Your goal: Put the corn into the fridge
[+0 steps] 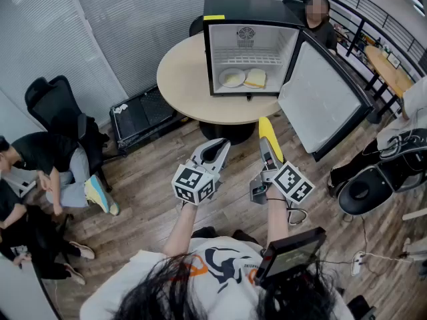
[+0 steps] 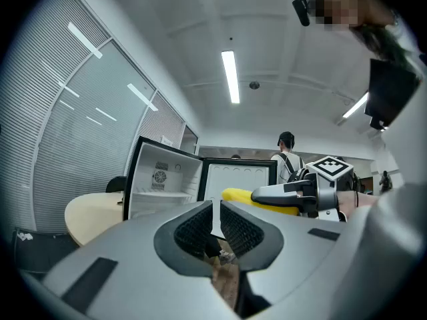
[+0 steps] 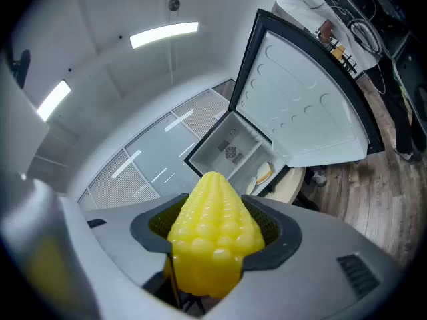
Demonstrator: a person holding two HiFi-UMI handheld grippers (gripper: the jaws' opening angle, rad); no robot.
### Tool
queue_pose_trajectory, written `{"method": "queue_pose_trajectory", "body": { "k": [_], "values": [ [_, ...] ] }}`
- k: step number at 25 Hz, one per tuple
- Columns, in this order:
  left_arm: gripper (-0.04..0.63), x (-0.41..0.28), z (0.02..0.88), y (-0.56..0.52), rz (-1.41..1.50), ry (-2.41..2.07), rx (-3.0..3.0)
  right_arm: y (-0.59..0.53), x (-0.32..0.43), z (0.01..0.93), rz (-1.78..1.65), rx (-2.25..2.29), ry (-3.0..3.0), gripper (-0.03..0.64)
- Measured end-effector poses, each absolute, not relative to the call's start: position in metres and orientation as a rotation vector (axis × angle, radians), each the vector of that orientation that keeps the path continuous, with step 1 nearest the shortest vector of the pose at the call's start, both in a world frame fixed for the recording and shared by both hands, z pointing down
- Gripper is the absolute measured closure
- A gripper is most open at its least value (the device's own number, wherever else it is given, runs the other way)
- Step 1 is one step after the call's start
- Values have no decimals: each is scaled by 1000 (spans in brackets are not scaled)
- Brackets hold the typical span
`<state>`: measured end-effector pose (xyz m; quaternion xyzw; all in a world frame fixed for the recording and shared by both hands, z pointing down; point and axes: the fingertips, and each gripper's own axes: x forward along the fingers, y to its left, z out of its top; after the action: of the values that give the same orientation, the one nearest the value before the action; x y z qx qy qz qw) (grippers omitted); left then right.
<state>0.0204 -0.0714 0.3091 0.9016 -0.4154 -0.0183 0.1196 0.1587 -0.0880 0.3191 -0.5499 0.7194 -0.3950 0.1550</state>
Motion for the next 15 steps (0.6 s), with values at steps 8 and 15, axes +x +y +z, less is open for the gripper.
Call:
{"method": "queue_pose_trajectory", "body": {
  "k": [8,15],
  "values": [
    [552,23,313,-69,-34,-1190,2635,-86,156,319,-1107,-1582,2091,362],
    [552,35,316,-68,-16,-1174,2643,-86,156,320,-1049,-1599,2188,362]
  ]
}}
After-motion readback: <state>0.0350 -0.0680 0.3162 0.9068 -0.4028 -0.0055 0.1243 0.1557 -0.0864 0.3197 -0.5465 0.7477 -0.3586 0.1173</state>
